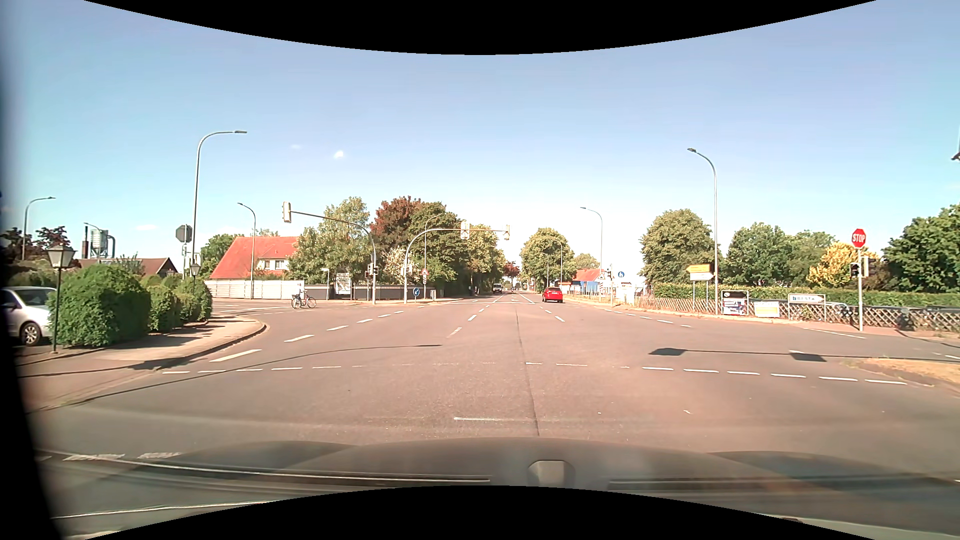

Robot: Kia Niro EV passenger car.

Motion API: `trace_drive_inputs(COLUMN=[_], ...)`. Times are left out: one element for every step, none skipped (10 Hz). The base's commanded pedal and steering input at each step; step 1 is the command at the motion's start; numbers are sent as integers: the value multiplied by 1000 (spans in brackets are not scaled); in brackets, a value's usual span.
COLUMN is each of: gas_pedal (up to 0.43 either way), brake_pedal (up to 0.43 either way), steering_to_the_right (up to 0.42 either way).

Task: Follow the waypoints while adhering to traffic rules and regulations

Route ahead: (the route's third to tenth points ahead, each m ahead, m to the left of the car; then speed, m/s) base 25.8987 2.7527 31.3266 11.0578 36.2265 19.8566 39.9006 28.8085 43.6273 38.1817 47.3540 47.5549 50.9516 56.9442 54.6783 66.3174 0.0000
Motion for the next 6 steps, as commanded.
trace_drive_inputs(gas_pedal=[0,0,0,0,0,0], brake_pedal=[329,329,329,329,329,329], steering_to_the_right=[8,8,8,8,8,8])
